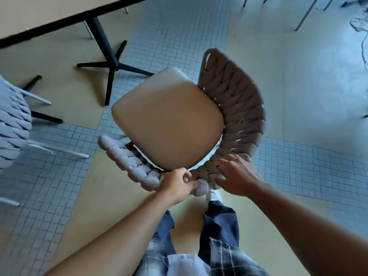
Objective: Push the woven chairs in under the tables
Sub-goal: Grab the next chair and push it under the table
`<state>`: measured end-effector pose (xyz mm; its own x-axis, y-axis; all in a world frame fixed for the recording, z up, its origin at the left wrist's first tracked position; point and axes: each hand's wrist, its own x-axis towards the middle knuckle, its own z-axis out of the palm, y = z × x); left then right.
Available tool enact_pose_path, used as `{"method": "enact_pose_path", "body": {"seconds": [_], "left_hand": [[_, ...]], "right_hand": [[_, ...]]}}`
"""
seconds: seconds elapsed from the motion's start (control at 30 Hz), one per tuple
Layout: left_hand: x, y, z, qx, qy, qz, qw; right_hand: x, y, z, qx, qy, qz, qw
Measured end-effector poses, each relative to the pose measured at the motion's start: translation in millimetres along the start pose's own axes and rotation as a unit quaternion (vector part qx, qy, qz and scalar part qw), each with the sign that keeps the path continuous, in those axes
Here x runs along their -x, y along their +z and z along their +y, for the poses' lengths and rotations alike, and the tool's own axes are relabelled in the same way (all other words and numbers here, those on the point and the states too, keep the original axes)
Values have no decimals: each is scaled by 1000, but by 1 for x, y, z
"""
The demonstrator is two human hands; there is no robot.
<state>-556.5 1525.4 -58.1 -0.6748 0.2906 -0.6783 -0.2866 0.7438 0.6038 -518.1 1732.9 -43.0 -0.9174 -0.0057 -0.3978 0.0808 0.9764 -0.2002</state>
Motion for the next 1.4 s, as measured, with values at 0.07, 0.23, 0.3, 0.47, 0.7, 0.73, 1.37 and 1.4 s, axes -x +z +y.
{"method": "enact_pose_path", "body": {"seconds": [0.07, 0.23, 0.3, 0.47, 0.7, 0.73, 1.37, 1.4], "left_hand": [[-1, 14, 9, -23, -13, 5, 1000], [-10, 44, 14, -94, -67, 51, 992], [-14, 58, 17, -164, -86, 48, 982], [-21, 85, 28, -271, -121, 63, 953], [-24, 98, 23, -248, -125, 160, 947], [-24, 96, 23, -244, -123, 162, 948], [-80, -7, 19, -216, -115, 226, 943], [-85, -16, 18, -220, -111, 225, 943]], "right_hand": [[-11, 2, 22, 28, -50, -3, 998], [-32, 1, 64, 62, -161, -33, 984], [-37, -3, 78, 86, -195, -53, 976], [-49, -4, 112, 121, -214, -58, 968], [-66, 10, 130, 127, -264, 4, 956], [-68, 11, 130, 126, -270, 8, 955], [-160, -7, 72, 116, -248, 56, 960], [-167, -9, 66, 113, -245, 59, 961]]}}
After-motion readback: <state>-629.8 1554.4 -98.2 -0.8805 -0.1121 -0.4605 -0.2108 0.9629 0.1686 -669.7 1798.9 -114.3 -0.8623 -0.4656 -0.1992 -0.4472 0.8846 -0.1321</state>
